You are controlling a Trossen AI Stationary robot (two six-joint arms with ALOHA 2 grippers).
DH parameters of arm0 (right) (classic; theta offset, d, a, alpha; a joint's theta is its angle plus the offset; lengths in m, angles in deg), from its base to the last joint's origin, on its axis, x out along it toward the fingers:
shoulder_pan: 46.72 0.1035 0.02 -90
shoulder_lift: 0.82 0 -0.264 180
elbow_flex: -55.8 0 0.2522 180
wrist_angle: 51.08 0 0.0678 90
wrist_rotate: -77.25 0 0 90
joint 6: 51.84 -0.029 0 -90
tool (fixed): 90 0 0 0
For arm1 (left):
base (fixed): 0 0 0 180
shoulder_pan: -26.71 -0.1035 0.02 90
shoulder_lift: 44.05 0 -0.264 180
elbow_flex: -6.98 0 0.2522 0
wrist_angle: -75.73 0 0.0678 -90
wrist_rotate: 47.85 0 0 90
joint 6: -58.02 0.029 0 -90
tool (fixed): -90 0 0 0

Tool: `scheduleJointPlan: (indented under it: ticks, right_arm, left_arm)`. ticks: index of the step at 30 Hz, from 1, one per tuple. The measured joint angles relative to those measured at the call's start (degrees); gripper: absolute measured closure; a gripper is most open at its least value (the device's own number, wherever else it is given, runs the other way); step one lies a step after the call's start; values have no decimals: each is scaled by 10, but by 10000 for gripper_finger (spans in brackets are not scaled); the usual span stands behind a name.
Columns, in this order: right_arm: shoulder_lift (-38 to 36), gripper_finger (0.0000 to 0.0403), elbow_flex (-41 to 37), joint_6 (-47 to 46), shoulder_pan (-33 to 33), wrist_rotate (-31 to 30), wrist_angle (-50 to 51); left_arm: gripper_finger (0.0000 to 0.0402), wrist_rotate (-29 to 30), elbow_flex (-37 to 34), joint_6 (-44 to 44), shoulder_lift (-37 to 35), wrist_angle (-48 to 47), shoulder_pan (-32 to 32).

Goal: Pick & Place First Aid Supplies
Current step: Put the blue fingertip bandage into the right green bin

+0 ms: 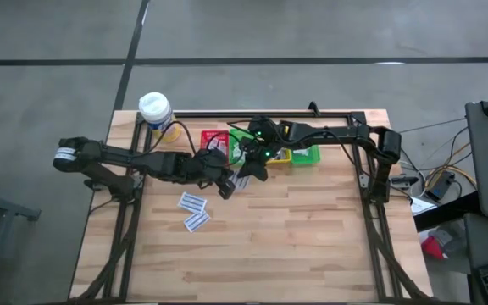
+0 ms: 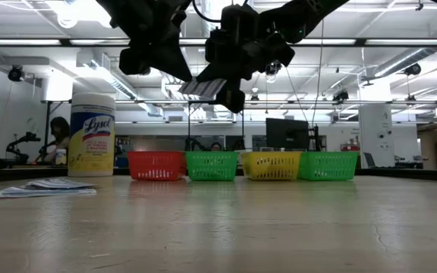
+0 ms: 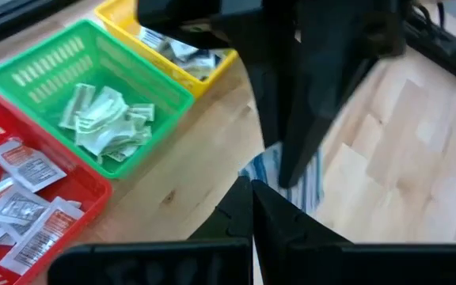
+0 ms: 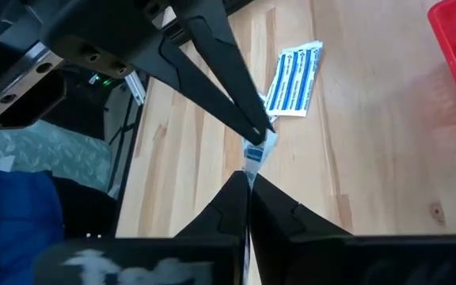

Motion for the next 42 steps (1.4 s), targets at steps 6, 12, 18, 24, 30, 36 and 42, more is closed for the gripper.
scheduleJointPlan:
  ticks: [6,12,18,24,30,36,42]
  right_arm:
    - [0,395,0,4,0,1,11]
    - [0,395,0,12,0,0,29]
    - [0,395,0,23,0,0,44]
    - [-15,395,0,70,-10,-62,154]
    - [-53,395,0,120,-21,-270,285]
    - [-77,395,4,110,-30,-542,370]
    - [-77,395,3,49,-68,-599,440]
  left_arm:
    - [393,-32,0,11,-3,-1,0]
    - [339,-35,0,11,-11,-1,-4]
    - [292,-35,0,32,-30,-17,-11]
    - [283,-35,-4,36,-69,-59,-9]
    - [282,-33,-30,25,-92,-65,-8]
    - [282,-33,-61,-14,-90,-58,-8]
    - [282,-49,-87,-59,-89,-55,-5]
